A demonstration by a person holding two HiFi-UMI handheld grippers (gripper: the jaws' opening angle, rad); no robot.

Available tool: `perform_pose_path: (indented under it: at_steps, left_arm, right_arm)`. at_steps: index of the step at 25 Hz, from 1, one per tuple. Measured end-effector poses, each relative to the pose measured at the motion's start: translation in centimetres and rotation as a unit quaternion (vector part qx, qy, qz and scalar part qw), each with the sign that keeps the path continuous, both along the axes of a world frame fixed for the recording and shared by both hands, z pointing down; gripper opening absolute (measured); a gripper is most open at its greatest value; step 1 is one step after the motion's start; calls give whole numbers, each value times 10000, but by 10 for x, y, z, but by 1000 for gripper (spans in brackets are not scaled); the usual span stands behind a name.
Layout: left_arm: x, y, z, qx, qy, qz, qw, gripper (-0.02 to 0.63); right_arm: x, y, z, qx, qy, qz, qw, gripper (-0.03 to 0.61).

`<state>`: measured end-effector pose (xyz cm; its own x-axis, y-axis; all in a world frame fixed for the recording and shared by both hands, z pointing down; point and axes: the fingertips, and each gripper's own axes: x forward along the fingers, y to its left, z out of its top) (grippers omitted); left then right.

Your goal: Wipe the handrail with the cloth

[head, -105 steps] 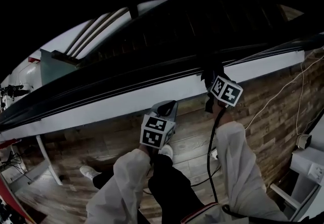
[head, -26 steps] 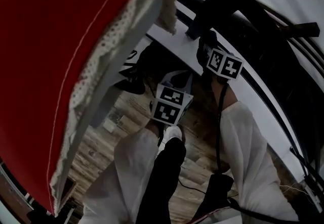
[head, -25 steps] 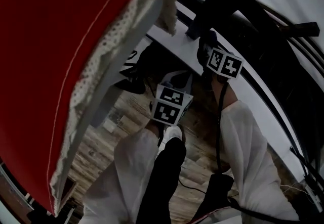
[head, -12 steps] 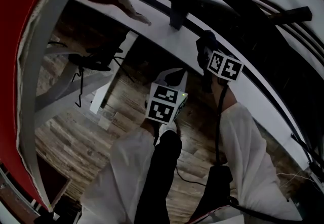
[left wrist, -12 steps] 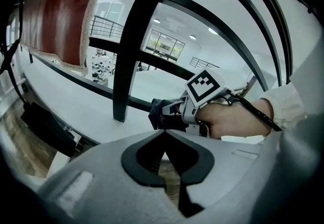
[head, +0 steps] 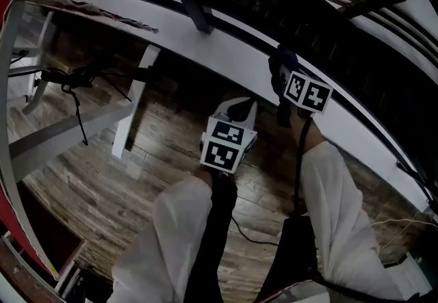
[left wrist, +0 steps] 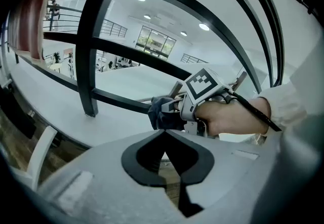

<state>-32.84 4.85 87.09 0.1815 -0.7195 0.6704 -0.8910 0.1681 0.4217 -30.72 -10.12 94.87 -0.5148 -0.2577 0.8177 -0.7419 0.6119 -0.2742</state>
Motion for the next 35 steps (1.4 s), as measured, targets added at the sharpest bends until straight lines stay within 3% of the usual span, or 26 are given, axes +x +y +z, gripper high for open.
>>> perform_pose_path:
  at_steps: [13,22,35]
  left_arm:
    - [119,-49,-2,109,21,900,9959,3]
    - [215,-68,-8,95,223,1182,9927,3]
    - [364,-89,-17,179,299,2007,9790,3]
  right_arm:
    - [142,-32,1,115,58,728,9973,80]
    - [244,-54,-1,177,102,1159,9930,80]
    - [404,-103,-2,439,404,1732,9831,80]
